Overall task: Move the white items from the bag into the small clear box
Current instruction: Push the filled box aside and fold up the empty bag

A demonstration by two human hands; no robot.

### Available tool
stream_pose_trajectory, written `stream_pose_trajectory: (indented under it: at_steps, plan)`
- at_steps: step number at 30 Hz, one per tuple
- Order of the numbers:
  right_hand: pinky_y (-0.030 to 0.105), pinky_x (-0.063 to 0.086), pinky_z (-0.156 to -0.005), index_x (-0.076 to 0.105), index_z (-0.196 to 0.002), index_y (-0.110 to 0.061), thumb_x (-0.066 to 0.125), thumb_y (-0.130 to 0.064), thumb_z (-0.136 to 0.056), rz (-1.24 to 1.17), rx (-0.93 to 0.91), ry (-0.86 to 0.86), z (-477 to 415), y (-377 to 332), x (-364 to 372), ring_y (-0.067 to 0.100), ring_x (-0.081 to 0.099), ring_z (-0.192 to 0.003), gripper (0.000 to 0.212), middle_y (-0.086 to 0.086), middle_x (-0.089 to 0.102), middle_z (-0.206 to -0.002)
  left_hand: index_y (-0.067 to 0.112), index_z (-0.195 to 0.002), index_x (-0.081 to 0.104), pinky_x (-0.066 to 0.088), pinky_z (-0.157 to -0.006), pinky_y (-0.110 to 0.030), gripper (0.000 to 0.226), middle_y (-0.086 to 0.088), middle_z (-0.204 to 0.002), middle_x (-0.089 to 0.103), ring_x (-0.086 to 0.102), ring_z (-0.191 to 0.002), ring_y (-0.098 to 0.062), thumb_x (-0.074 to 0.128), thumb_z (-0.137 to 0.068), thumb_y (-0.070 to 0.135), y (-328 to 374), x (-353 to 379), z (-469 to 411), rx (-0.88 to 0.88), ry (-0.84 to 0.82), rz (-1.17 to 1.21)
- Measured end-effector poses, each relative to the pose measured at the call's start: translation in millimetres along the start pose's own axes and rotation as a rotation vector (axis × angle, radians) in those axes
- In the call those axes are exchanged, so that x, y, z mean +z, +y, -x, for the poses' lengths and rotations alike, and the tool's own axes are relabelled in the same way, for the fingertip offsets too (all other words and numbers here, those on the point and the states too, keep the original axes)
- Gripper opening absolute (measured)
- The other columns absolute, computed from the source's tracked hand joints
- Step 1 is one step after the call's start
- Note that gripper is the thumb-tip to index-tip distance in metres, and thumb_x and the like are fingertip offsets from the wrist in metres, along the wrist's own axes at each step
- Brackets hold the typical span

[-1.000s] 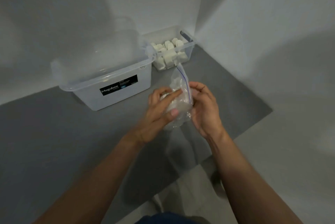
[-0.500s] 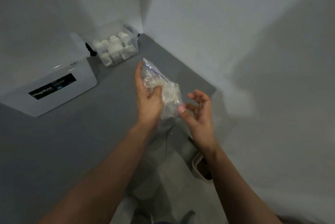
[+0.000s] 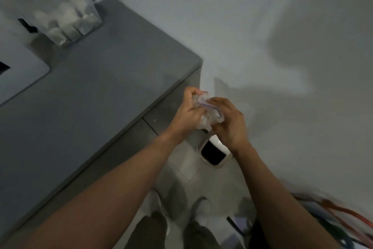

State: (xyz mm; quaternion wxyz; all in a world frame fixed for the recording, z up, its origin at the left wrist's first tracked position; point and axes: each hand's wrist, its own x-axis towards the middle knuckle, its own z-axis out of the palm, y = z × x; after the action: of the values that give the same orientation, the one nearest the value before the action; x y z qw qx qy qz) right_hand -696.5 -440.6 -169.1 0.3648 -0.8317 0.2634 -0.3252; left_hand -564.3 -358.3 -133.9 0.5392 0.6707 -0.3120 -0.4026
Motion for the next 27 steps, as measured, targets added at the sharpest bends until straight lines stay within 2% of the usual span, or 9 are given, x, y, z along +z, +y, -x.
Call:
stream_pose_trajectory:
  at_steps: [4,7,9,10,12,16,20,24,27]
  plan:
    - [0.013,0.048,-0.068,0.070,-0.086,-0.007,0.068,0.000,-0.079,0.040,0.199,0.099,41.3,68.2,10.7,0.004,0.058,-0.075,0.010,-0.001,0.068,-0.095,0.039,-0.138,0.042,0.049,-0.105,-0.040,0.041,0.001,-0.134,0.062,0.062,-0.121,-0.021,0.053,-0.099,0.031,-62.7,27.4,-26.4,-0.174,-0.162,0.125]
    - [0.005,0.041,-0.069,0.070,-0.083,-0.006,0.072,0.005,-0.079,0.084,0.350,0.161,80.8,126.7,34.8,-0.006,0.057,-0.075,0.011,-0.008,0.062,-0.090,0.044,-0.134,0.051,0.042,-0.110,-0.033,0.042,0.005,-0.142,0.056,0.056,-0.127,-0.012,0.057,-0.094,0.054,-126.9,40.6,-51.3,-0.260,-0.002,0.120]
    - [0.002,0.040,-0.070,0.073,-0.087,-0.006,0.076,0.002,-0.081,0.095,0.459,0.199,112.4,167.0,57.0,-0.011,0.058,-0.078,0.011,-0.005,0.064,-0.093,0.031,-0.133,0.055,0.045,-0.095,-0.018,0.037,0.005,-0.134,0.059,0.059,-0.112,-0.001,0.063,-0.097,0.035,-180.4,39.1,-59.9,-0.303,0.087,-0.028]
    - [0.003,0.042,-0.070,0.075,-0.092,-0.007,0.078,-0.002,-0.083,0.084,0.511,0.206,128.5,186.4,69.9,-0.008,0.061,-0.079,0.011,-0.002,0.066,-0.095,0.027,-0.132,0.056,0.046,-0.089,-0.017,0.038,0.003,-0.129,0.061,0.060,-0.106,-0.001,0.066,-0.096,0.022,-211.1,37.0,-61.4,-0.327,0.091,-0.129]
    - [0.013,0.050,-0.070,0.077,-0.096,-0.011,0.079,-0.010,-0.085,0.078,0.579,0.213,159.8,226.1,99.9,0.004,0.065,-0.080,0.011,0.001,0.066,-0.098,0.024,-0.130,0.060,0.046,-0.089,-0.021,0.044,0.000,-0.125,0.063,0.061,-0.108,-0.010,0.071,-0.089,0.010,-278.5,31.0,-60.9,-0.324,0.021,-0.355]
    - [0.033,0.059,-0.072,0.077,-0.095,-0.011,0.078,-0.018,-0.088,0.151,0.614,0.157,209.6,301.5,166.8,0.019,0.067,-0.080,0.010,0.000,0.058,-0.102,0.026,-0.142,0.052,0.038,-0.098,-0.021,0.075,0.001,-0.142,0.048,0.049,-0.126,-0.014,0.086,-0.075,0.021,-399.5,37.6,-66.3,-0.261,-0.205,-0.655]
    - [0.035,0.056,-0.062,0.076,-0.088,-0.011,0.077,-0.018,-0.088,0.300,0.629,0.096,230.6,357.5,212.1,0.029,0.065,-0.070,0.007,0.004,0.060,-0.093,0.027,-0.157,0.029,0.042,-0.106,-0.031,0.106,-0.001,-0.154,0.033,0.042,-0.138,-0.020,0.088,-0.068,0.021,-489.3,62.3,-82.6,-0.170,-0.294,-0.705]
    - [0.036,0.053,-0.058,0.072,-0.084,-0.014,0.065,-0.029,-0.092,0.576,0.704,-0.048,233.4,398.5,241.3,0.037,0.067,-0.073,0.019,0.007,0.066,-0.090,0.029,-0.157,0.025,0.050,-0.104,-0.044,0.106,-0.007,-0.147,0.044,0.051,-0.130,-0.026,0.088,-0.072,0.019,-556.0,81.0,-104.4,-0.069,-0.230,-0.760]
    - [0.036,0.047,-0.064,0.073,-0.100,-0.013,0.058,-0.023,-0.095,0.683,0.798,-0.135,227.7,415.2,256.5,0.040,0.069,-0.087,0.019,0.009,0.068,-0.106,0.027,-0.156,0.027,0.050,-0.102,-0.043,0.097,-0.006,-0.141,0.050,0.051,-0.128,-0.028,0.083,-0.079,0.016,-586.6,83.1,-107.0,-0.013,-0.133,-0.865]
